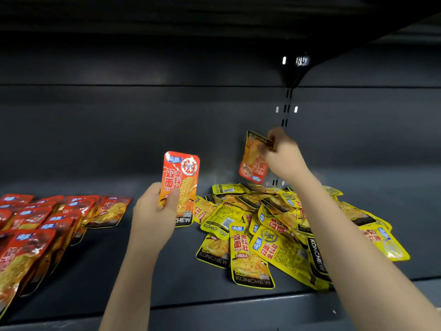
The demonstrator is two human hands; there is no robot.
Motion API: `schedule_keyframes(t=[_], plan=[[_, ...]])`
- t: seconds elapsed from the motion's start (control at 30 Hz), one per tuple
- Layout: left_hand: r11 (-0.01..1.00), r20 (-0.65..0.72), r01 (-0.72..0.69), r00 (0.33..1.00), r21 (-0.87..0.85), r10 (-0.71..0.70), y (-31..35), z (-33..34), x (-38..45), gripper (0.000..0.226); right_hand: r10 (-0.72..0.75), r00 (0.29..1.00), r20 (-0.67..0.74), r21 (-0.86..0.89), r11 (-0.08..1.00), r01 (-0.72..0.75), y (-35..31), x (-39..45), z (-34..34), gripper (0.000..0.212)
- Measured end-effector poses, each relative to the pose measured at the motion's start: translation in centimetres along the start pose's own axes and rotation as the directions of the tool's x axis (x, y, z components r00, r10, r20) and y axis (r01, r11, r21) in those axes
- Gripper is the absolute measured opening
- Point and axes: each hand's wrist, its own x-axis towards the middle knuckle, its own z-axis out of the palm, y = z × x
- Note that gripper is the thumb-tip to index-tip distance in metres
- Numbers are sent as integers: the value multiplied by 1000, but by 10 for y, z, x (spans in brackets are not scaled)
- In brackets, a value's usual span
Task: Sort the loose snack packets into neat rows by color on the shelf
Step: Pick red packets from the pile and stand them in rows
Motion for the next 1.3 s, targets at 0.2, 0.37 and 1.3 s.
schedule_keyframes(t=[0.2, 0.37, 1.3], plan=[[1000, -16, 19, 1000, 5, -19, -10, -20, 2, 17, 90, 996, -3, 258, 962, -86, -43, -32, 20, 13], [1000, -18, 0, 1000, 12, 0, -20, -41, 2, 26, 219, 975, 38, 459, 863, -211, -63, -60, 57, 30], [1000, 38, -29, 999, -10, 30, -47, -126, 39, 20, 129, 897, 422, 84, 980, -180, -129, -133, 120, 77]])
